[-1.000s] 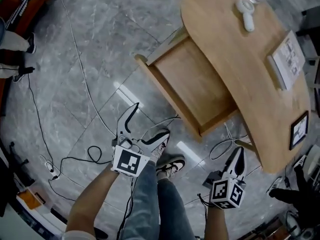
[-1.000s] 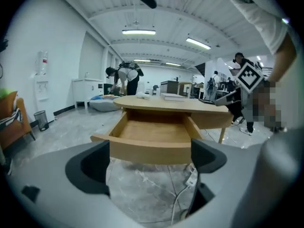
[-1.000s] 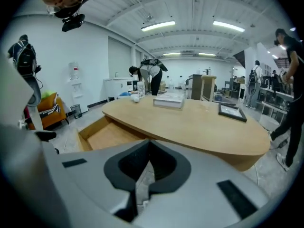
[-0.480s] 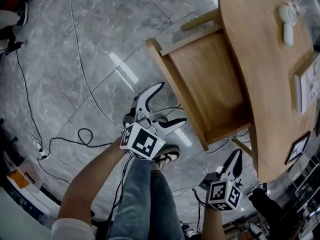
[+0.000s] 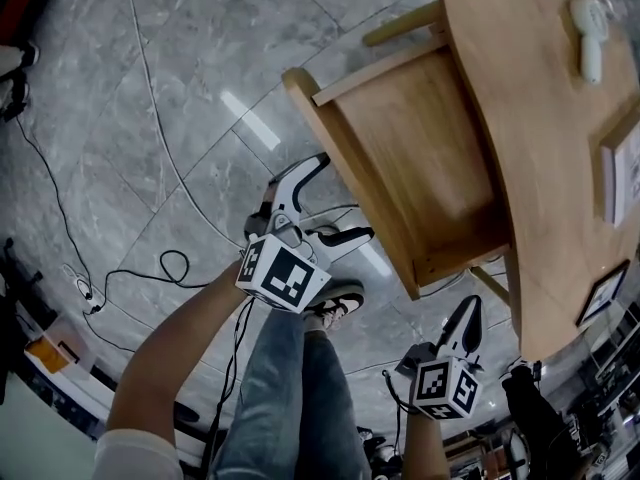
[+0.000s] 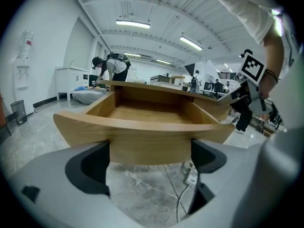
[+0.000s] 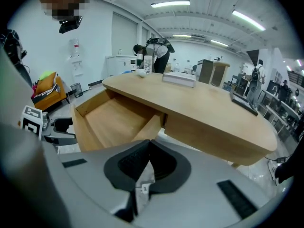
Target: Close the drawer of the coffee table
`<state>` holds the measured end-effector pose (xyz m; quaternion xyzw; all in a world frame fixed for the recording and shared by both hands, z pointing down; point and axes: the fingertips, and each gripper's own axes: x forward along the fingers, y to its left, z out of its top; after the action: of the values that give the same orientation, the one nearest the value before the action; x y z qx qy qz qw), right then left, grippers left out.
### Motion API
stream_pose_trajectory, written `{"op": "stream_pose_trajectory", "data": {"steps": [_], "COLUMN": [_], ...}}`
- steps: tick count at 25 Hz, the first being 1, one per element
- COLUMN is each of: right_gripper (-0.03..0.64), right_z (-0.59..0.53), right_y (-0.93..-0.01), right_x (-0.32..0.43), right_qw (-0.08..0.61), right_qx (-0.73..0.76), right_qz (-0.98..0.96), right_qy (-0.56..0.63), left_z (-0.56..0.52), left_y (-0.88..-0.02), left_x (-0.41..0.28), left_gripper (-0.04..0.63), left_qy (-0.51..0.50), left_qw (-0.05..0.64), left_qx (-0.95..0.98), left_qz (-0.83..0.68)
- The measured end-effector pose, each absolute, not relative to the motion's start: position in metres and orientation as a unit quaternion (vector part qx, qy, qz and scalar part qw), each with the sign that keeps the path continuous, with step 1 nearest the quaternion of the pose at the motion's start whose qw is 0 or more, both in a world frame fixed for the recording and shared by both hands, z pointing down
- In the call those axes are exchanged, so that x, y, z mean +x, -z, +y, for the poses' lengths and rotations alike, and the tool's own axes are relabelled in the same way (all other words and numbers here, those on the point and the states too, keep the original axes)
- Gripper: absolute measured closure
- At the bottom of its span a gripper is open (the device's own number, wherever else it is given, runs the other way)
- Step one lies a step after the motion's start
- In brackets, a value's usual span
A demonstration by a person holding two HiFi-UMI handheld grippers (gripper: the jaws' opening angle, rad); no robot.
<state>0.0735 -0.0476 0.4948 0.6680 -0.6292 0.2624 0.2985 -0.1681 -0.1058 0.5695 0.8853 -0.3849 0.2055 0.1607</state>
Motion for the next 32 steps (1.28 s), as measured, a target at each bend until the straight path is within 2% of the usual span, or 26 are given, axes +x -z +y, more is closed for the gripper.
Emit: {"op": "stream_pose_trajectory", "data": {"steps": [15,32], "right_gripper": [0.617,0.617], "right_z": [-0.035,-0.029], "right_y": [-0.495,-0.494], "right_x": [0.090,0.091], "right_qw": [0.290,0.279], "right_qx": [0.682,0.694], "right_qz": [-0.616,-0.605], "right_qy": [-0.267,-0.272], "left_z": [-0.103,-0.107], "left_y": [-0.565,-0.540], "left_x": [-0.168,-0.165], "left_gripper": [0.063,0.069], "left_qy": [-0.231,-0.227], "left_qw": [0.189,0.175], "left_qx": [0.877,0.873], "left_qz": [-0.376,-0.395]}}
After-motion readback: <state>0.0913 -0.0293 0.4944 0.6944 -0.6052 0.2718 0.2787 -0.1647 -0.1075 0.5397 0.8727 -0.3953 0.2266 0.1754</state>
